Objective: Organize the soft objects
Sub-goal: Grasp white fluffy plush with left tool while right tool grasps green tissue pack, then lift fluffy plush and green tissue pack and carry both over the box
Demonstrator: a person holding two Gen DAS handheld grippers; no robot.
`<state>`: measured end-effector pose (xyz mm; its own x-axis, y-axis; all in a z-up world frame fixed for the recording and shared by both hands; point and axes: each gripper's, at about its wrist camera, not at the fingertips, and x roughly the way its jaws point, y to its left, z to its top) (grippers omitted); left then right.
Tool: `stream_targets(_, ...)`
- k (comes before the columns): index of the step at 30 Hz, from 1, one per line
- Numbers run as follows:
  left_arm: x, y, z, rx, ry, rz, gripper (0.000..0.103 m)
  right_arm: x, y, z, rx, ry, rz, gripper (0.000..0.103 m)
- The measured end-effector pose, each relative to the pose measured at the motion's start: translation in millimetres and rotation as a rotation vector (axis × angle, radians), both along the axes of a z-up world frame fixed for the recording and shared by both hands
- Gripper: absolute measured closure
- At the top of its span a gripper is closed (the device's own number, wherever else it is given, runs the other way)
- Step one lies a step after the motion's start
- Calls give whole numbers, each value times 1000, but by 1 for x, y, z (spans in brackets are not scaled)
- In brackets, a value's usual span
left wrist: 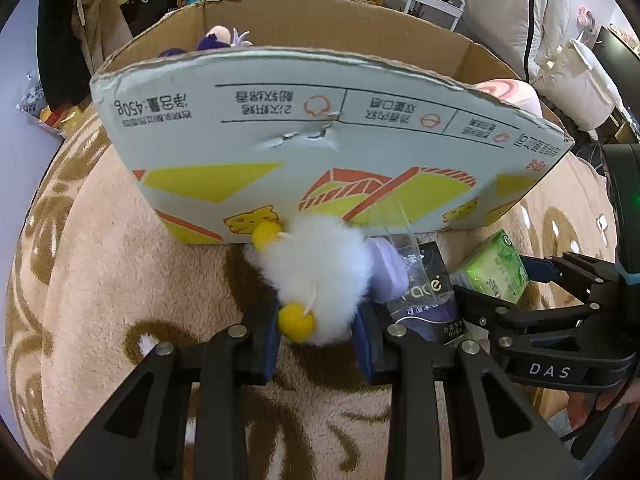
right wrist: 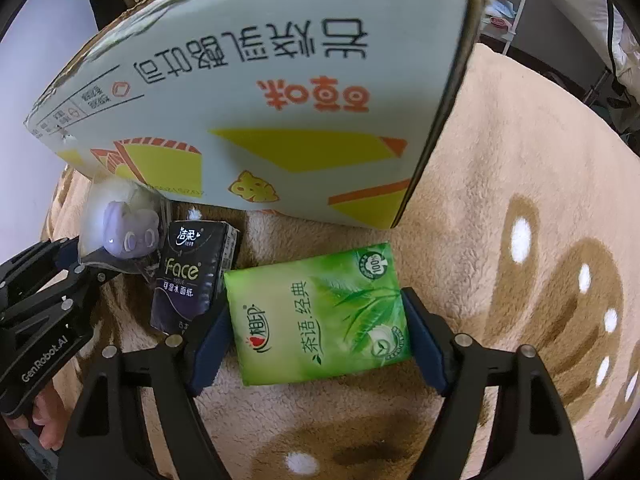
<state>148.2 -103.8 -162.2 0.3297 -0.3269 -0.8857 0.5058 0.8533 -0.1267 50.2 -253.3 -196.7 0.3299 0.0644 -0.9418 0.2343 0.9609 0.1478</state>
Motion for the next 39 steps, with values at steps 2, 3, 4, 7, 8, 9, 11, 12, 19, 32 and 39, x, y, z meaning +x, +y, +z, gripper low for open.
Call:
stream_targets(2,0,3,2,3,-4,7,73,-1,1,1,-2,-1,-4,21)
stream_targets(3,0,5,3,3,-8,12,73,-1,2,2,-9,-2,-7,21)
stream_targets(4,-1,6,4,6,-11,17,73,-2,2,3,-15,-4,-9,21)
stream_targets(7,-4,10,7,14,-21,25,73,-4,1,8,-32,-20,-16,21)
stream_targets(8,-4,12,8,21,-26,25,73,-5,1,10,-39,-27,-17,21)
stream_targets(9,-6,13,10,28,-32,27,73,-5,1,14,-48,-37,-19,21)
stream_targets(11,-8,15,12,36,-40,29,73,-6,2,19,-65,-57,-21,21)
stream_targets(12,-10,16,13,39,-44,32,73,-6,2,21,-66,-64,-21,21)
stream_targets(19,-24,30,27,54,-72,61,73,-18,-1,38,-60,-116,-33,21)
stream_targets(32,-60,44,79,69,-274,106,73,-53,-8,97,-101,-302,-50,21)
stream_targets(39,-77,53,107,46,-405,172,73,-65,-4,140,-134,-450,-43,21)
